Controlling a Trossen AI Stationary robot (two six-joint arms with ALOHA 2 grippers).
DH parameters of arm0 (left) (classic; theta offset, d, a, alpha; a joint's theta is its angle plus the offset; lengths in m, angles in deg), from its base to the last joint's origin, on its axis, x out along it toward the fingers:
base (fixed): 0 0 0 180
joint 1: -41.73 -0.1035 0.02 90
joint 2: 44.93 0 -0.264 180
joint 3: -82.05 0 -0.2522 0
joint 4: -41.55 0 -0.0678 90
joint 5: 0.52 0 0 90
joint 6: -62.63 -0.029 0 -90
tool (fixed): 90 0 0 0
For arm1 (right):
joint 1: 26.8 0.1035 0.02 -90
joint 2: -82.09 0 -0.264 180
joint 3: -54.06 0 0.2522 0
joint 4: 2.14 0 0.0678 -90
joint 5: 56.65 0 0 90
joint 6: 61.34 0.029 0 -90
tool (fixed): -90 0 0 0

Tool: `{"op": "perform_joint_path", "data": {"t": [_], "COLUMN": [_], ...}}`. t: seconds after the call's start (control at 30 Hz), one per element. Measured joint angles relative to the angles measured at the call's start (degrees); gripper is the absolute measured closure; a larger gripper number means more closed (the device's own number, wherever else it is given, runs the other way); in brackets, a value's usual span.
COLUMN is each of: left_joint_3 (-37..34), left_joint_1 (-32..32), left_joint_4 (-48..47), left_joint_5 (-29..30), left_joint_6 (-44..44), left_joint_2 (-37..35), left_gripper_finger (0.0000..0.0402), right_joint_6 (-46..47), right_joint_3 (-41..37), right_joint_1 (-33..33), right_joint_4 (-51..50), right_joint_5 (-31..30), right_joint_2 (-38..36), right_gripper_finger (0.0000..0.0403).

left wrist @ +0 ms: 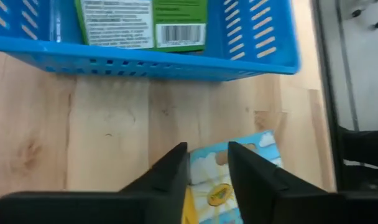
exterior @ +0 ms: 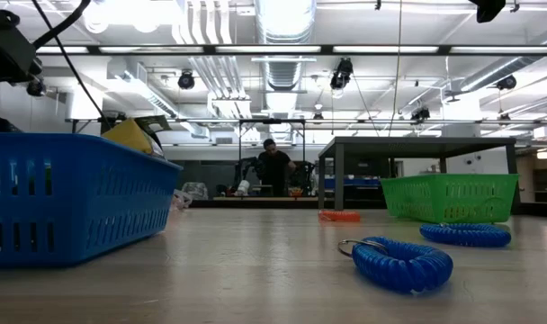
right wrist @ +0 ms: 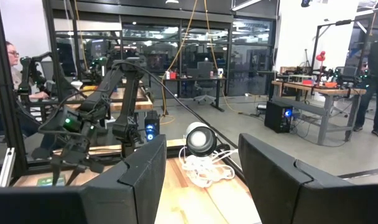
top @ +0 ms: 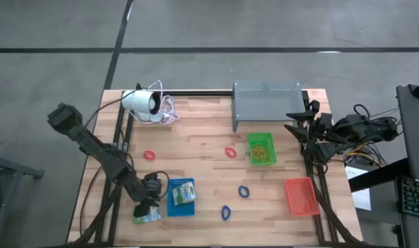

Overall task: Pick & Place Office Desk Supplies
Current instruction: Put the crayon box into the blue bin

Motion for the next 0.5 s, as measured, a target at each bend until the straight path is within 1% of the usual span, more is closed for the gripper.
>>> {"op": "perform_joint_path", "data": {"t": [0.1,0.27,0.5], "left_joint_3": [-0.02,-0.26,-0.52], "left_joint_1": [0.00,0.02,-0.81], "left_joint_4": [0.04,0.43,0.85], "left_joint_5": [-1.03,-1.25,-1.26], "left_joint_6": [-0.42,-4.15,-6.27], "left_joint_2": [-1.30,-1.59,-1.44], "left_gripper_finger": [0.0249,0.0209,0.0170], "right_joint_6": [0.00,0.00,0.00], "right_joint_3": [0.00,0.00,-0.01], "right_joint_1": [-0.02,0.00,-0.01], "right_joint_4": [0.00,0.00,0.00], "right_joint_5": [0.00,0.02,0.00], "right_joint_2": [0.00,-0.02,-0.01], "right_gripper_finger": [0.0204,0.0204,0.0204]}}
